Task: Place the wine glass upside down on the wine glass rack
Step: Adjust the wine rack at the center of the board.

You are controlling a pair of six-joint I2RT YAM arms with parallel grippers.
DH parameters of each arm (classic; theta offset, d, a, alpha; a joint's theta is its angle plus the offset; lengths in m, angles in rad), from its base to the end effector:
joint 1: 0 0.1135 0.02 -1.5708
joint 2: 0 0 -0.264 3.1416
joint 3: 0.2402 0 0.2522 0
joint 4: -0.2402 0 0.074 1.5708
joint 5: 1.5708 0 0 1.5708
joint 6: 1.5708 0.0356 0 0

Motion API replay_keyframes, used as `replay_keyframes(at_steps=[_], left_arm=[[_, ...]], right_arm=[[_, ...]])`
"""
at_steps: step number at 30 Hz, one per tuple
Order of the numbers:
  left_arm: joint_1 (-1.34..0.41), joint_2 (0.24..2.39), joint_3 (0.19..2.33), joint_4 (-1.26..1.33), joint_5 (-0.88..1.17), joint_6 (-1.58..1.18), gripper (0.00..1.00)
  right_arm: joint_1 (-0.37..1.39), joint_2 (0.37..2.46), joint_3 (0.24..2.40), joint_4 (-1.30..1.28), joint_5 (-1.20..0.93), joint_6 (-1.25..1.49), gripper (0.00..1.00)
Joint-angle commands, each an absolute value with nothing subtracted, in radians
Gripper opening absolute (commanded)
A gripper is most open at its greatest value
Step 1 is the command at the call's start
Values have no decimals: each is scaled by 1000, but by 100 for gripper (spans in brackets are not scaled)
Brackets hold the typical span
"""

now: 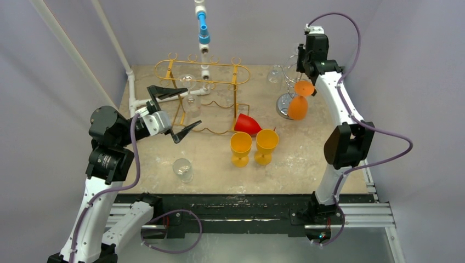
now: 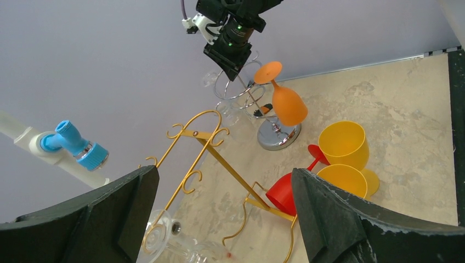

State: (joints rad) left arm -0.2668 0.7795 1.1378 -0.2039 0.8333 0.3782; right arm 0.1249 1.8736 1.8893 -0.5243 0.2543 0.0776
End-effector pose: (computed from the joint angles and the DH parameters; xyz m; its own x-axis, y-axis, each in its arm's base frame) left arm 0.1256 -0.0616 0.4562 0.4638 0.1306 -0.8762 0.7656 0.4386 0.4706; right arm 0.4351 0.0456 0.3765 -0.4741 0.0161 -0.8803 0.1346 0.9894 -0.0544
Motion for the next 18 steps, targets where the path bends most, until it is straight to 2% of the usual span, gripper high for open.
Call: replay_keyframes(at_steps=[1,7,18], left_arm=[[-268,781,1174,-195,824,371,100],[-268,781,1171,-195,823,375,100],[-268,762,1152,-171,827,359,100]], right_arm=[[123,1825,1868,-456,285,58,28],[123,1788,1815,-414,311,72,2],[123,1711,1765,-366,535,232,0]])
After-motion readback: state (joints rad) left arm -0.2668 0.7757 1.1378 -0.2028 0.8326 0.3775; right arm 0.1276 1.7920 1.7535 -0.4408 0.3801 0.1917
